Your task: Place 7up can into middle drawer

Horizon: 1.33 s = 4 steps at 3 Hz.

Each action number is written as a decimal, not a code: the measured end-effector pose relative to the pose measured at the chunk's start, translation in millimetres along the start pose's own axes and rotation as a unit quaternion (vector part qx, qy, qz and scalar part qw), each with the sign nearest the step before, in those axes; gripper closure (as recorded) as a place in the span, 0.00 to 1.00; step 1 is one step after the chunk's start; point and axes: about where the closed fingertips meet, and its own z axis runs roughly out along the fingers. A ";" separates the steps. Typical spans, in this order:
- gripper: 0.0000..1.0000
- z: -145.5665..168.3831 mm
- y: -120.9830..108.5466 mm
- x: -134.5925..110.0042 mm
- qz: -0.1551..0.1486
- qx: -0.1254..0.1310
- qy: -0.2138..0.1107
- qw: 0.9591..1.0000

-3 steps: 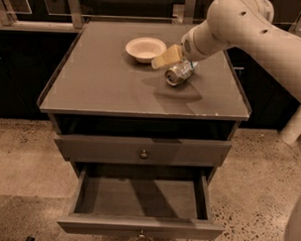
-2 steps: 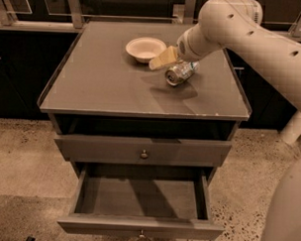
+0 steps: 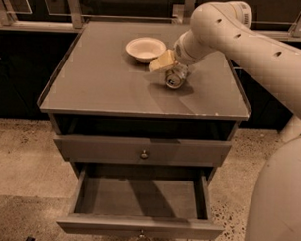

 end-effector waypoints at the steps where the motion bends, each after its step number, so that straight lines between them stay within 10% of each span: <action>1: 0.19 0.0 0.0 0.0 0.000 0.000 0.000 1.000; 4: 0.89 0.1 0.1 0.1 0.000 0.000 0.000 1.000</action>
Offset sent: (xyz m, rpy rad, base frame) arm 0.0000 0.0000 0.0000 0.0000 0.0000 0.0000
